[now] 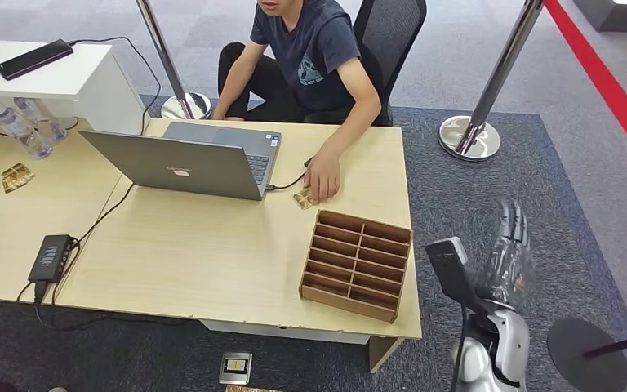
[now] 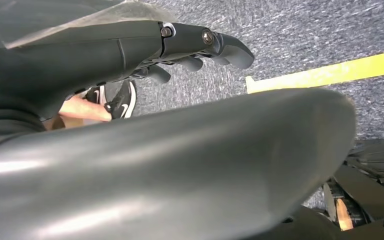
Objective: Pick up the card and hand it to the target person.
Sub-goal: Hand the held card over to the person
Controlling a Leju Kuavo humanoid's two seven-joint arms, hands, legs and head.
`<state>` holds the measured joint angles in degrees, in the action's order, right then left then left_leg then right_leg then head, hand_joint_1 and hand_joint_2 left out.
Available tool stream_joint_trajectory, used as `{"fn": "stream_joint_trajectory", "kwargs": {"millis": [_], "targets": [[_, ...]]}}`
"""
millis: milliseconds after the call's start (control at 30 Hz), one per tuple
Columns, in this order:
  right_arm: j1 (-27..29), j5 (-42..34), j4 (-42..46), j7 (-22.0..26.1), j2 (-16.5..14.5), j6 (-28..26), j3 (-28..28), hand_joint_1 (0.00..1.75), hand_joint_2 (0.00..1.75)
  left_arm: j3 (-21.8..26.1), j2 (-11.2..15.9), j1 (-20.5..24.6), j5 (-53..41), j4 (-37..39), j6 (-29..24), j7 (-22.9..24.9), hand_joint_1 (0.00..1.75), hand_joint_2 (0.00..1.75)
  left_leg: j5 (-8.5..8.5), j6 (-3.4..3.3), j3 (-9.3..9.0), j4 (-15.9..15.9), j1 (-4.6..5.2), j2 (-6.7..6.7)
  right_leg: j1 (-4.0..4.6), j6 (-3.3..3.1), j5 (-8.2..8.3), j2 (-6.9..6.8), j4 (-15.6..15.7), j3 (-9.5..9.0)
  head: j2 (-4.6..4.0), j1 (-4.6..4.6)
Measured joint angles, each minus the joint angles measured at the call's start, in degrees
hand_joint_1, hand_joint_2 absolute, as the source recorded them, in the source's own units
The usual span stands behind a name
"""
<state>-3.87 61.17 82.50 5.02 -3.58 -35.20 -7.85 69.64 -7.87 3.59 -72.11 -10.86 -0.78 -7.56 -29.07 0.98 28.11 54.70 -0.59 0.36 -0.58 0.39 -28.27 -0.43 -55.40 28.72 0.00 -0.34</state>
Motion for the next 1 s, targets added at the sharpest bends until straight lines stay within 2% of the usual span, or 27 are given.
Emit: {"fn": "stream_joint_trajectory", "kwargs": {"millis": [133, 233, 333, 433, 533, 633, 733, 800, 1000], "targets": [[7.7, -1.0, 2.0, 0.1, -1.6, 3.5, 8.1, 0.0, 0.0, 0.4, -0.2, -0.3, 0.0, 0.0, -0.2, 0.0, 0.0, 0.0, -0.03, -0.01, 0.03, 0.0, 0.0, 0.02, 0.0, 0.02, -0.01, 0.0, 0.0, 0.02, 0.0, -0.01], [10.5, -2.7, 1.0, 0.7, -3.3, 7.1, 14.9, 0.0, 0.0, 0.7, -0.3, -0.4, -0.2, 0.0, -0.3, 0.1, 0.0, 0.0, -0.04, -0.01, 0.03, 0.0, 0.0, 0.03, 0.0, 0.02, -0.01, 0.0, 0.0, 0.03, 0.0, -0.01], [10.6, -5.5, -4.5, 3.0, -4.4, 10.0, 22.9, 0.0, 0.0, 0.7, -0.3, -0.4, -0.7, 0.0, -0.3, 0.3, 0.0, 0.0, -0.04, -0.01, 0.01, 0.0, 0.01, 0.03, 0.0, 0.02, -0.01, 0.0, 0.0, 0.0, 0.0, -0.01], [8.1, -8.3, -16.2, 5.8, -3.9, 10.8, 31.0, 0.0, 0.0, 0.7, -0.4, -0.4, -0.9, 0.0, -0.3, 0.4, 0.0, 0.0, -0.03, -0.01, -0.03, 0.0, 0.02, 0.04, 0.01, 0.03, 0.0, 0.0, 0.0, -0.05, 0.0, 0.0], [4.1, -9.5, -31.7, 6.1, -1.9, 10.6, 37.5, 0.0, 0.0, 0.7, -0.4, -0.3, -1.1, 0.0, -0.3, 0.4, 0.0, 0.0, -0.04, -0.02, -0.08, 0.0, 0.04, 0.04, 0.01, 0.03, 0.0, 0.0, 0.0, -0.09, 0.0, 0.01], [1.2, -10.3, -45.1, 3.7, -0.1, 12.3, 42.1, 0.0, 0.0, 0.7, -0.4, -0.2, -1.1, 0.0, -0.3, 0.3, 0.0, 0.0, -0.04, -0.03, -0.08, 0.0, 0.03, 0.04, -0.04, 0.03, 0.0, 0.0, 0.0, -0.09, 0.0, 0.01], [-0.2, -10.5, -53.6, 1.0, 0.7, 14.0, 44.7, 0.0, 0.0, 0.7, -0.4, -0.1, -1.1, 0.0, -0.3, 0.1, 0.0, 0.0, -0.04, -0.02, -0.07, 0.0, 0.0, 0.04, -0.06, 0.01, -0.01, 0.0, 0.0, -0.07, 0.0, 0.0], [-0.9, -10.9, -57.6, -1.1, 1.0, 15.8, 45.8, 0.0, 0.0, 0.7, -0.4, 0.0, -1.1, 0.0, -0.3, 0.0, 0.0, 0.0, -0.04, -0.02, -0.07, 0.0, -0.02, 0.04, -0.04, 0.0, -0.02, 0.0, 0.0, -0.05, 0.0, 0.0], [-1.0, -12.9, -65.5, -12.4, 0.1, 24.0, 49.2, 0.0, 0.0, 0.7, -0.4, 0.2, -1.3, 0.0, -0.6, 0.1, 0.0, 0.0, -0.05, -0.01, -0.06, 0.0, -0.04, 0.04, 0.02, -0.01, -0.05, 0.0, 0.0, -0.06, 0.0, 0.0]]}}
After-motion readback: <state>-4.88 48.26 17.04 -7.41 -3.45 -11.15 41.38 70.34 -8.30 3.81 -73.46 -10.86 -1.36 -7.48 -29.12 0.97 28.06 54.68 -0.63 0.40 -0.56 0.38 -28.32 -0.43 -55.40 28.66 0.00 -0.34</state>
